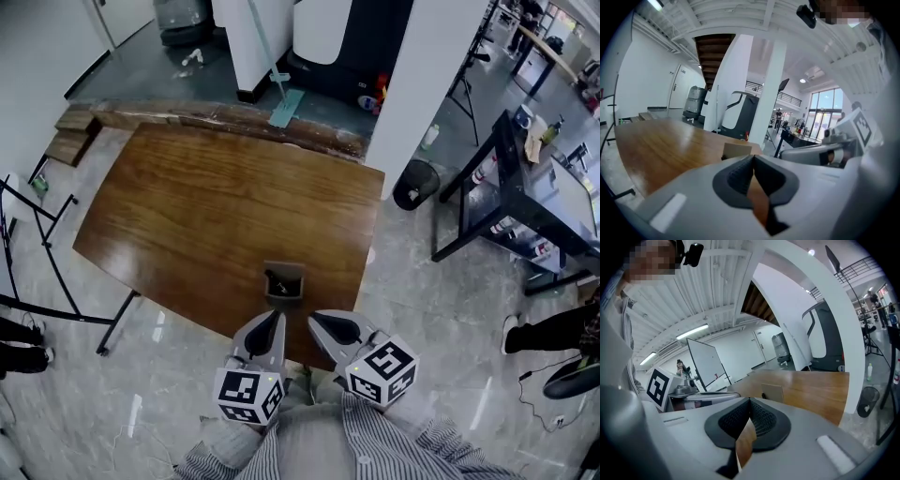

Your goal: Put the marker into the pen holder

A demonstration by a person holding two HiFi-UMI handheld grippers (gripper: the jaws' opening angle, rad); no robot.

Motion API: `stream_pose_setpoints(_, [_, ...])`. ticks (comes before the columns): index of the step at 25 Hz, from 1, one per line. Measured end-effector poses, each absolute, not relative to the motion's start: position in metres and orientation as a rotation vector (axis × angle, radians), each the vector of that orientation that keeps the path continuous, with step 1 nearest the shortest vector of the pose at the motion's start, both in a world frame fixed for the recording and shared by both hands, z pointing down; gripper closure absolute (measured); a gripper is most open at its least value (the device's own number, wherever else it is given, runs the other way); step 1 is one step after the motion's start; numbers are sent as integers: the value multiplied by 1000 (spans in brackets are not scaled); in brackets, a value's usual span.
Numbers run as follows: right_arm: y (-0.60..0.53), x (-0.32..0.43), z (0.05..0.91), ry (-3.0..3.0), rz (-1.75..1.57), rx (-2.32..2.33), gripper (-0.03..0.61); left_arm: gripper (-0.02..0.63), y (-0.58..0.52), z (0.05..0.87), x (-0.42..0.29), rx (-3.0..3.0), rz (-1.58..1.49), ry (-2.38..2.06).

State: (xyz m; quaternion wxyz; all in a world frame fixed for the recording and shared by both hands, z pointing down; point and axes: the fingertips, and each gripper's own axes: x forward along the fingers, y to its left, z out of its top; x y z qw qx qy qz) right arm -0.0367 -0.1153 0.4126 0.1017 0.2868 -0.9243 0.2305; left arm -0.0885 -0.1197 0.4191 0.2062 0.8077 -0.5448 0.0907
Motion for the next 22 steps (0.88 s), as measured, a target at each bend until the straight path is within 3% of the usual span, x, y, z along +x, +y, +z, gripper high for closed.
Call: stream_pose_setpoints(22, [-78,-43,415,-2663,543,839,578,606,-79,417,-81,2279,213,-1401])
